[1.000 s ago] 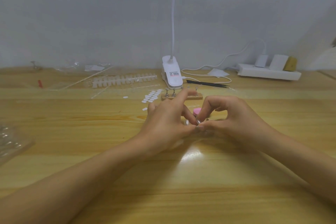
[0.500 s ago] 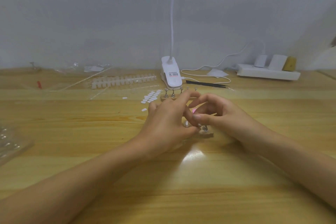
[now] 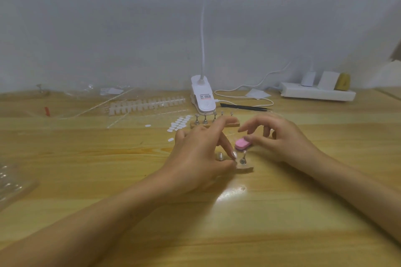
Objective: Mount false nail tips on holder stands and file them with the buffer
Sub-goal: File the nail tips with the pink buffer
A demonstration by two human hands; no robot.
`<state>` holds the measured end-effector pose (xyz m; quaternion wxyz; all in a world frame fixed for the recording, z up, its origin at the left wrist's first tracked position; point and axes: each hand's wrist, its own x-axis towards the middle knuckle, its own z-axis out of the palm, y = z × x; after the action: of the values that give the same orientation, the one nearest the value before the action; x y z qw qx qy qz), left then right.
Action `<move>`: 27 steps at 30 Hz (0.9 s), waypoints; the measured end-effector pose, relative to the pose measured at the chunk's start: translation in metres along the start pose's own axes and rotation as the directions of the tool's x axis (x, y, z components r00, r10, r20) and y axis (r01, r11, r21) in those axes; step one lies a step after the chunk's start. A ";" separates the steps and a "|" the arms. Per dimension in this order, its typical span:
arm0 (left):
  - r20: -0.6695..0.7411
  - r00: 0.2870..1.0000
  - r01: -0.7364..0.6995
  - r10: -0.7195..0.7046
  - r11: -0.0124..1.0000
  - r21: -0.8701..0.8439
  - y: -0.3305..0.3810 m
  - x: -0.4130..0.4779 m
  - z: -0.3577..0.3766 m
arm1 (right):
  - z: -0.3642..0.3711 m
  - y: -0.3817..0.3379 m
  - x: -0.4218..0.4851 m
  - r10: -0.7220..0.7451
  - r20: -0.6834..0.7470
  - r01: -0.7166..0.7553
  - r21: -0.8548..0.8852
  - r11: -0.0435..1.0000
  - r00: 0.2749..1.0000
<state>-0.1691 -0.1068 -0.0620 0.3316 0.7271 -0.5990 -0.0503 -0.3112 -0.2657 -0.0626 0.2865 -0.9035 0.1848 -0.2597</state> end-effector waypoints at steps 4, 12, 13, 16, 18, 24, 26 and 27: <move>0.093 0.996 -0.022 0.017 0.998 0.052 -0.002 0.002 -0.005 | 0.003 0.011 0.003 -0.040 0.079 0.050 -0.129 0.990 0.996; 0.102 0.993 -0.039 0.056 0.987 -0.158 -0.023 0.020 -0.028 | -0.007 0.019 0.004 -0.024 -0.102 0.006 -0.176 0.984 0.995; 0.119 0.992 -0.031 0.048 0.989 -0.145 -0.030 0.021 -0.027 | -0.008 0.021 0.005 -0.001 -0.111 -0.027 -0.257 0.966 0.994; 0.153 0.986 -0.048 0.061 0.995 -0.091 -0.045 0.023 -0.024 | -0.006 0.023 0.003 0.029 -0.106 -0.075 -0.469 0.880 0.994; 0.166 0.979 -0.106 0.122 0.989 -0.103 -0.050 0.024 -0.024 | -0.002 0.020 0.003 -0.047 -0.124 -0.011 -0.433 0.901 0.991; 0.130 0.953 -0.251 0.273 0.955 -0.158 -0.057 0.022 -0.024 | 0.009 0.011 0.001 -0.157 0.006 0.149 -0.353 0.924 0.988; 0.115 0.948 -0.277 0.296 0.948 -0.157 -0.058 0.022 -0.023 | 0.011 0.010 0.000 -0.155 -0.013 0.140 -0.357 0.924 0.988; 0.111 0.947 -0.283 0.302 0.946 -0.156 -0.058 0.022 -0.022 | 0.012 0.009 0.001 -0.151 -0.025 0.133 -0.355 0.925 0.988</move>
<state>-0.1037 -0.1138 -0.0690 0.3439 0.6004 -0.7163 -0.0902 -0.3055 -0.2679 -0.0763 0.0955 -0.9442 0.1699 -0.2656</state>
